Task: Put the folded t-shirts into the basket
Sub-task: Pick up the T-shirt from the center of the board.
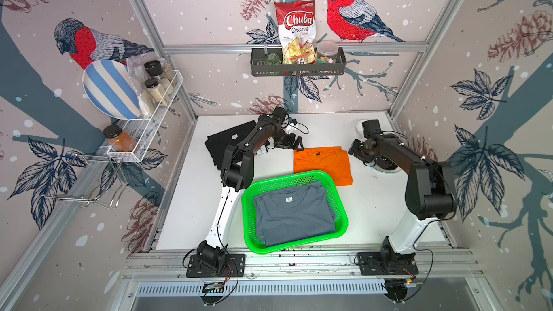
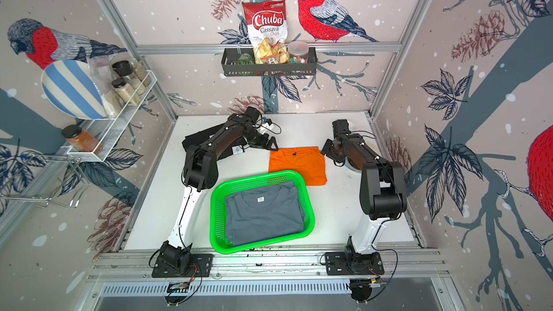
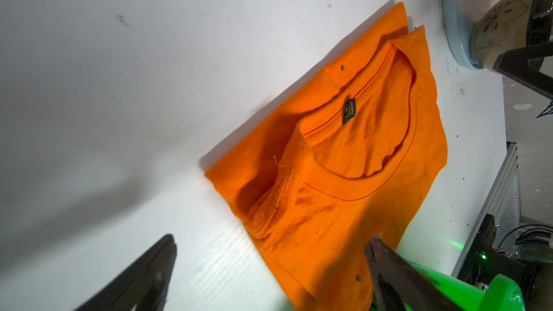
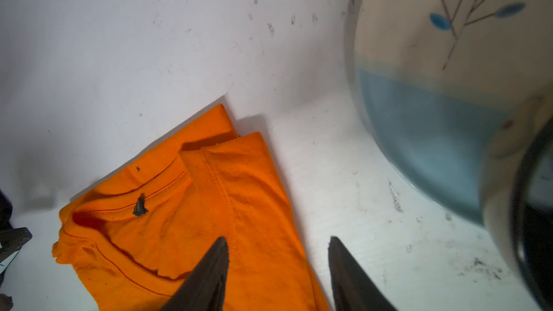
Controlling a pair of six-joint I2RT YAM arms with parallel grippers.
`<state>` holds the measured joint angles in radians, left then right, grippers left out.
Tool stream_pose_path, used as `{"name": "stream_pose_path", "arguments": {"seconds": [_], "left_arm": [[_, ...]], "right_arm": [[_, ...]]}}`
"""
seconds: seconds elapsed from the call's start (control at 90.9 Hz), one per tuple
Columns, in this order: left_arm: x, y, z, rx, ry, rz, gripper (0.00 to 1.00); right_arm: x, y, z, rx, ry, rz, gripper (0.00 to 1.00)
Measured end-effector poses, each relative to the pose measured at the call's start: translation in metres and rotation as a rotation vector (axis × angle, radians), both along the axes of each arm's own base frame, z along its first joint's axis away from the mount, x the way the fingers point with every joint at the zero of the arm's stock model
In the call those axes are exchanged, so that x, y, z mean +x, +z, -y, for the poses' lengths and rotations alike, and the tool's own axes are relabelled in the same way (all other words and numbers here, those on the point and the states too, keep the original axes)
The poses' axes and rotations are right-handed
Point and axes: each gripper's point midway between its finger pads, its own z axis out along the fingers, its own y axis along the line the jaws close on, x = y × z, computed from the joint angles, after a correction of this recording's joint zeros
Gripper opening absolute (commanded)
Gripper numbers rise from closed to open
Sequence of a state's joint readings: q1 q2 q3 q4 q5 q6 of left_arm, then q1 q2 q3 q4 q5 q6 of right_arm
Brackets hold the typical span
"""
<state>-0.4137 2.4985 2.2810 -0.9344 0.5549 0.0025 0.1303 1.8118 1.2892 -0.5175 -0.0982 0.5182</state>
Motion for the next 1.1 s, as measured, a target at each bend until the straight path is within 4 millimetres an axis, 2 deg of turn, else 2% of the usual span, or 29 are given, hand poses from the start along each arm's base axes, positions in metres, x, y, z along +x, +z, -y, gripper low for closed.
{"name": "stream_pose_path", "arguments": {"seconds": [0.165, 0.253, 0.462, 0.528, 0.704, 0.847, 0.968, 1.1], "left_arm": [[-0.016, -0.026, -0.004, 0.084, -0.011, -0.024, 0.95], [-0.021, -0.03, -0.001, 0.107, -0.034, 0.008, 0.91], [-0.012, -0.034, 0.006, 0.094, -0.024, 0.046, 0.79], [-0.006, -0.035, 0.009, 0.085, -0.016, 0.057, 0.72], [0.002, -0.039, 0.014, 0.07, -0.001, 0.067, 0.51], [0.005, -0.04, 0.017, 0.056, 0.001, 0.065, 0.41], [0.006, -0.041, 0.019, 0.05, -0.001, 0.066, 0.34], [0.008, -0.043, 0.02, 0.047, -0.001, 0.064, 0.2]], "right_arm": [[0.013, -0.012, 0.0, 0.011, 0.028, -0.027, 0.64], [0.021, -0.019, 0.002, 0.017, 0.044, -0.037, 0.66], [0.029, -0.043, -0.01, 0.059, 0.114, -0.09, 0.66], [0.032, -0.05, -0.016, 0.073, 0.144, -0.1, 0.66], [0.051, -0.051, -0.028, 0.139, 0.194, -0.066, 0.67], [0.066, -0.052, -0.033, 0.221, 0.233, -0.02, 0.67], [0.069, -0.054, -0.04, 0.291, 0.28, -0.006, 0.65], [0.069, -0.053, -0.057, 0.351, 0.368, 0.02, 0.62]]}}
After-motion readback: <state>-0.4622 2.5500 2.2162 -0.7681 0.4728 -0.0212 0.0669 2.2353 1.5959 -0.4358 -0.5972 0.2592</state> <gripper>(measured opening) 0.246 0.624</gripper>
